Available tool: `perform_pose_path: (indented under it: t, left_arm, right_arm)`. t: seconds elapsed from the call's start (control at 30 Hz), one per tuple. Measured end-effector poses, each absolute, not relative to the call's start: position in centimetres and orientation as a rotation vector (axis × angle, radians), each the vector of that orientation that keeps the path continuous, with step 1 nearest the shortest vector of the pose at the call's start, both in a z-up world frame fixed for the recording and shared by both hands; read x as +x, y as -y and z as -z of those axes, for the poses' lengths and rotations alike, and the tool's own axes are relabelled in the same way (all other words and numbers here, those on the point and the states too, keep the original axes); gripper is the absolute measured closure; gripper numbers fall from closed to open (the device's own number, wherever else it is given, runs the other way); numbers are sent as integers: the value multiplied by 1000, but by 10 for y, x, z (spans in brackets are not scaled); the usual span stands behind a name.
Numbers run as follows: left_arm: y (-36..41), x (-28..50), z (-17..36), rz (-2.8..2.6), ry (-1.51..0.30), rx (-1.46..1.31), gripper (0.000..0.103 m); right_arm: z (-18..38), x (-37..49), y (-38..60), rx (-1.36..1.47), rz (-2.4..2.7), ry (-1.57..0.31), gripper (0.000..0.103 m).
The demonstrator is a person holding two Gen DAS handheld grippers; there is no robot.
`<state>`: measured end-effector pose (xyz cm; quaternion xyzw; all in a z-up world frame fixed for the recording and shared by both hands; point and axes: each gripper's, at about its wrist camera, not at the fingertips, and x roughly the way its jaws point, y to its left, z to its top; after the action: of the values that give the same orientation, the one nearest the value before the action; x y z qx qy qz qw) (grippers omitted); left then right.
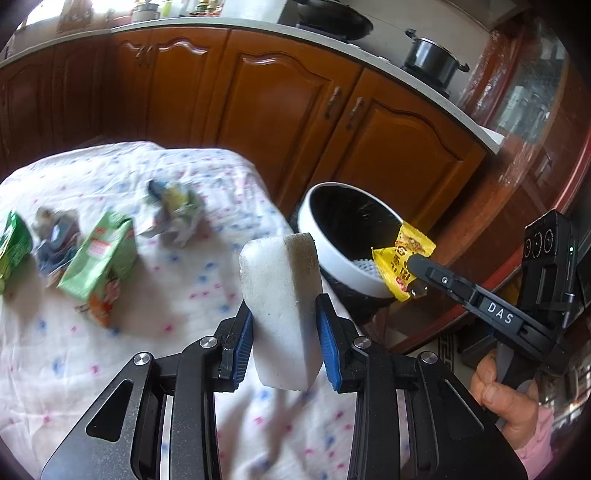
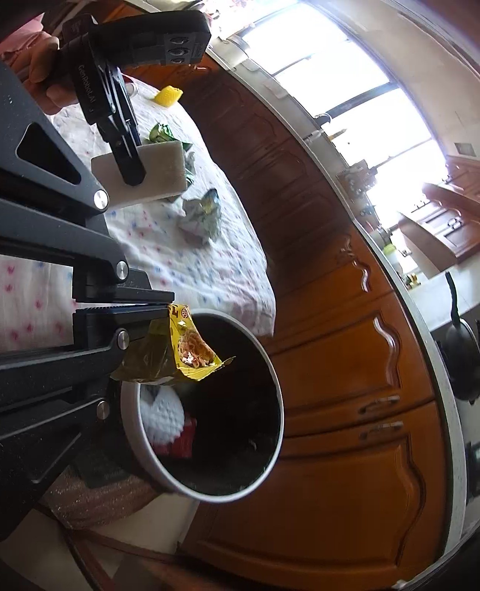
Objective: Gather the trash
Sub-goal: 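Carry sponge and wrapper over the bin and open both tools to drop them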
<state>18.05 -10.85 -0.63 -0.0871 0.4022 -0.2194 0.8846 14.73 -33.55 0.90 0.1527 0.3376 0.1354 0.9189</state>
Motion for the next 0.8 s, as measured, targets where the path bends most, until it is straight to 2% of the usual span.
perform_pose_path:
  t: [0.8]
  left_arm:
    - [189,222,-9,532,-844,-69,72]
  right_arm:
    - [-5,163,394,386,-199,-676,102]
